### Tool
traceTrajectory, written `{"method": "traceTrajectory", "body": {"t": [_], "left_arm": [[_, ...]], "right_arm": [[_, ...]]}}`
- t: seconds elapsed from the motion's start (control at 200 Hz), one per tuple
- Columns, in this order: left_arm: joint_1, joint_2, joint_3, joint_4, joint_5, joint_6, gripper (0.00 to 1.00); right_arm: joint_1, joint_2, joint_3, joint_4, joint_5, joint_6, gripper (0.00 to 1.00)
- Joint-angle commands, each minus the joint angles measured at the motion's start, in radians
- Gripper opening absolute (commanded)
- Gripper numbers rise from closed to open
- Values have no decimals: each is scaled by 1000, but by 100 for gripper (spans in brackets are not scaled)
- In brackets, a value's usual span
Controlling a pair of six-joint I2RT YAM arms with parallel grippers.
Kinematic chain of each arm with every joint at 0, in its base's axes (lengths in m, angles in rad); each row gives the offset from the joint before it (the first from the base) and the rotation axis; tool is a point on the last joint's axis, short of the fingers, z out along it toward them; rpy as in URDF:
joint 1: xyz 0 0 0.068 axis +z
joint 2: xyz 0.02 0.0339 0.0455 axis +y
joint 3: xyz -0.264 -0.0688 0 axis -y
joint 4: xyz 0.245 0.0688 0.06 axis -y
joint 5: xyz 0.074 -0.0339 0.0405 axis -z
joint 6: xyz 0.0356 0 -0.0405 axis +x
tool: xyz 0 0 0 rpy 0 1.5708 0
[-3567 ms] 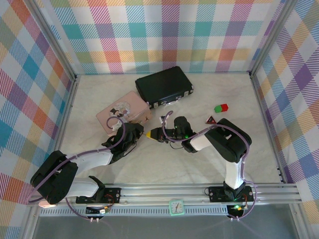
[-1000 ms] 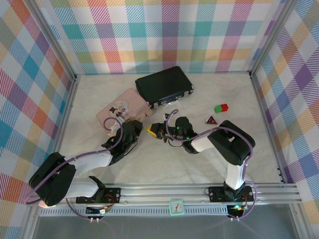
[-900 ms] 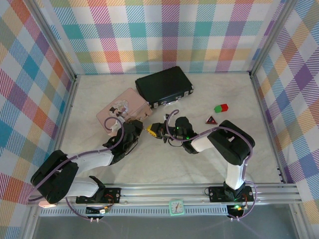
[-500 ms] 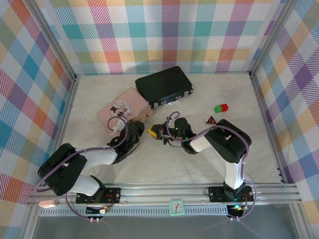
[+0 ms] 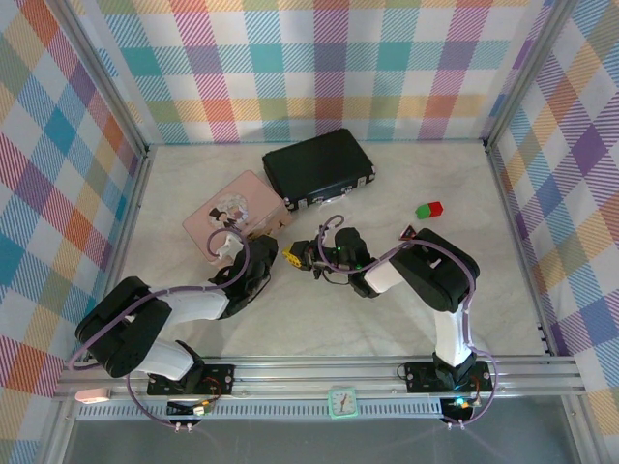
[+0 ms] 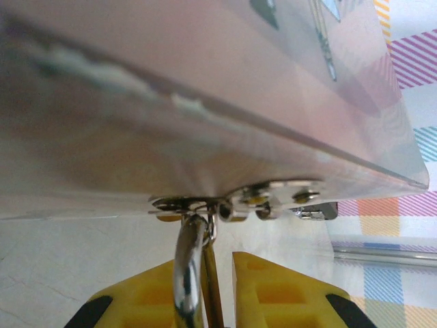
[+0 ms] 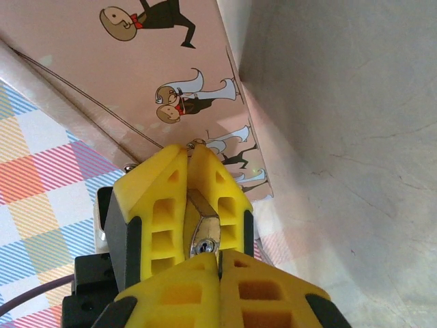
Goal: Unlock a padlock with a key
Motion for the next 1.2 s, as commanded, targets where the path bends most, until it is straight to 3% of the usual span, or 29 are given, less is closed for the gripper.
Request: {"method": "traceTrajectory", "body": {"t": [0.0,0.12,0.255,0.55,0.735,0.885,1.08,1.195], "left_arm": [[-81,2,20,267,173,-52,0],[-81,1,13,306,202,-53,0],[-82,-20,-4,306,212,-45,0],[-81,-67,-17,233,159,4,0],[-81,-119,4,34,-5,43,0],[-80,-131,36,-67,-99,56,0],[-81,-113,74,-118,-115,63,0],[-80,-100,113,-199,-84,66,0]], "right_arm": [[38,52,48,93,8,-37,0],[7,85,52,149,-46,-43,0],[-24,66,78,96,-152,-97,0],[-52,16,45,36,-131,-102,0],[-62,-69,-40,-61,-97,-181,25],[-64,-87,-103,-42,-87,-179,36],[-63,-135,-154,-62,-68,-235,41],[-60,-259,-150,-343,-40,-462,41]]}}
